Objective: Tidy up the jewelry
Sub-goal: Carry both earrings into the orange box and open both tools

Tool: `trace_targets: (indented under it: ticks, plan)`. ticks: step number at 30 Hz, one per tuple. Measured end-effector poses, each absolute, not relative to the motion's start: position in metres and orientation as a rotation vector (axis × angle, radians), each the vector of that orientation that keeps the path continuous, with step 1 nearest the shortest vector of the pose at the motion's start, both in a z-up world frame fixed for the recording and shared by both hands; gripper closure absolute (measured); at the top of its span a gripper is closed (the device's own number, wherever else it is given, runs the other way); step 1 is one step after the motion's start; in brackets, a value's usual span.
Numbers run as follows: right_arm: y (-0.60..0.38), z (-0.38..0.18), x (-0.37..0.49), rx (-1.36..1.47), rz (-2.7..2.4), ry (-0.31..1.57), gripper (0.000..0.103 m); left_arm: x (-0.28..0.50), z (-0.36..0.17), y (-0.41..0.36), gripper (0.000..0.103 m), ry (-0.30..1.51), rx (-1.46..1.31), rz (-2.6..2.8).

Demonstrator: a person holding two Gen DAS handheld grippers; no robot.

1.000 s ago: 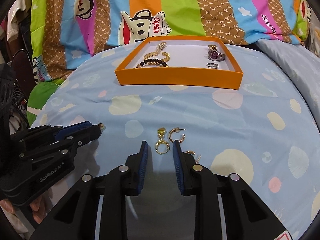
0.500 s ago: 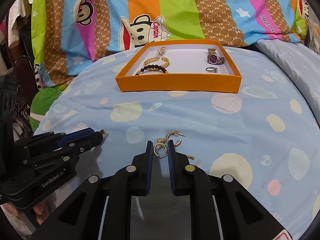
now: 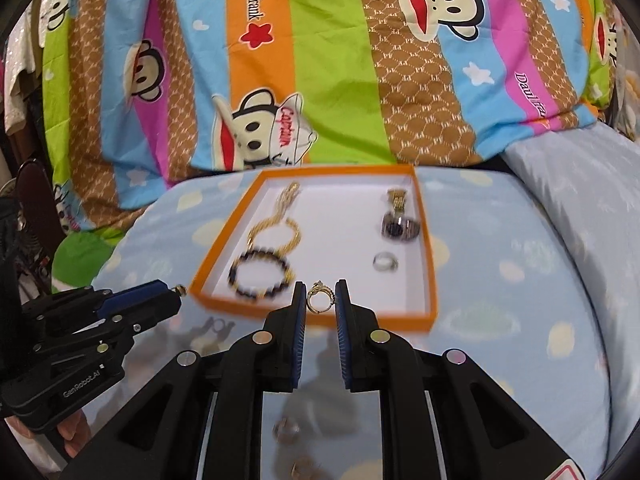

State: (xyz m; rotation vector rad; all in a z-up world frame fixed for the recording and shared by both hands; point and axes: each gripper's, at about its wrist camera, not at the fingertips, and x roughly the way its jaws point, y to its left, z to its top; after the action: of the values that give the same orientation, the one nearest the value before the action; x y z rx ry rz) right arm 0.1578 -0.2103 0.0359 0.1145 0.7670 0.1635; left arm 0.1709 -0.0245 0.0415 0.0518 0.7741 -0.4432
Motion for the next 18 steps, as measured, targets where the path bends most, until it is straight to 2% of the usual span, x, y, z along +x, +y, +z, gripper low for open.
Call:
trace_targets:
  ticks: [8, 18]
  plan:
    - [-0.231, 0.036, 0.254, 0.168, 0.144, 0.822, 0.090, 0.265, 0.056, -0.068, 0.087, 0.751, 0.066, -0.430]
    - [-0.239, 0.006, 0.315, 0.176, 0.123, 0.891, 0.090, 0.342, 0.027, -0.099, 0.087, 0.885, 0.058, -0.429]
